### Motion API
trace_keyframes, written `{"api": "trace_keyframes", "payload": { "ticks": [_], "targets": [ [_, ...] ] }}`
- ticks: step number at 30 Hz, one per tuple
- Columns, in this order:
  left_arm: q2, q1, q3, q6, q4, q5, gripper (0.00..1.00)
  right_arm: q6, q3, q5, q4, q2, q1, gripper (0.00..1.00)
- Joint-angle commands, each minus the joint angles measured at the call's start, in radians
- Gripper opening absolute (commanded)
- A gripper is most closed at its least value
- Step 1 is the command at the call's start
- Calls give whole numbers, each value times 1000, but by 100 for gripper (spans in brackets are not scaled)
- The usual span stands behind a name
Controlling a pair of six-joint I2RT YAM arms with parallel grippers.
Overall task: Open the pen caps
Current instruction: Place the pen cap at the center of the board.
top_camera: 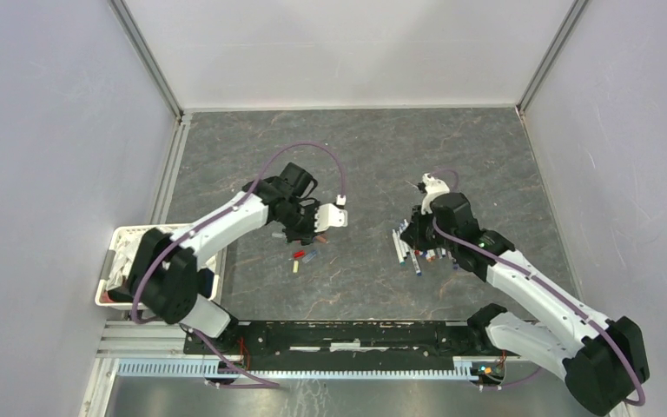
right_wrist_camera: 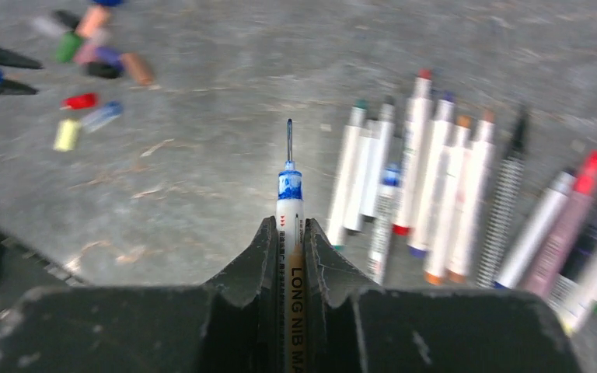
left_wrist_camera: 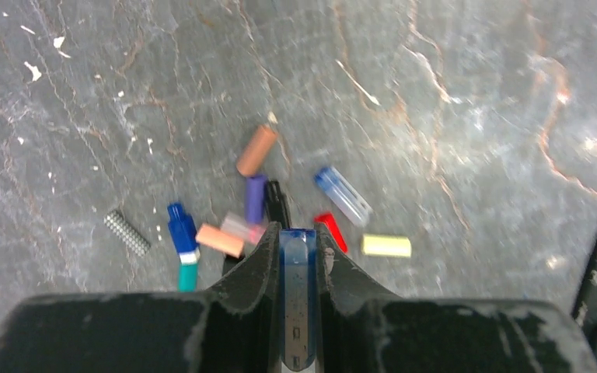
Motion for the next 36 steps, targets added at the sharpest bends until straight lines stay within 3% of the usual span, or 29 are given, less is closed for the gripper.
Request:
{"api": "trace_keyframes", "payload": {
  "ticks": [1, 7, 17, 22, 24, 25, 32, 33, 34, 36],
  "targets": [
    [108, -20, 32, -126, 205, -68, 6, 44, -75, 266, -27, -58, -25, 0],
    [254, -20, 81, -142, 268, -153, 9, 75, -138, 397, 18, -100, -56, 0],
    [313, -21, 72, -172, 303, -217, 28, 51, -157, 478, 157, 15, -81, 0],
    [303, -20, 123, -201, 249, -219, 37, 3, -166, 514, 252, 94, -86, 0],
    [288, -19, 145, -212, 216, -214, 44, -15, -173, 526, 279, 122, -91, 0],
    [280, -19, 156, -217, 196, -208, 55, -22, -175, 527, 291, 134, -95, 0],
    [210, -8, 310, -282, 29, -180, 62, -39, -201, 497, 363, 219, -147, 5],
    [198, -5, 333, -294, 5, -173, 84, -43, -200, 489, 373, 231, -151, 6],
    [190, -1, 356, -308, -17, -167, 93, -44, -200, 483, 377, 243, -155, 7],
    [163, 5, 395, -340, -51, -171, 97, -48, -203, 464, 389, 262, -164, 12]
  ]
}}
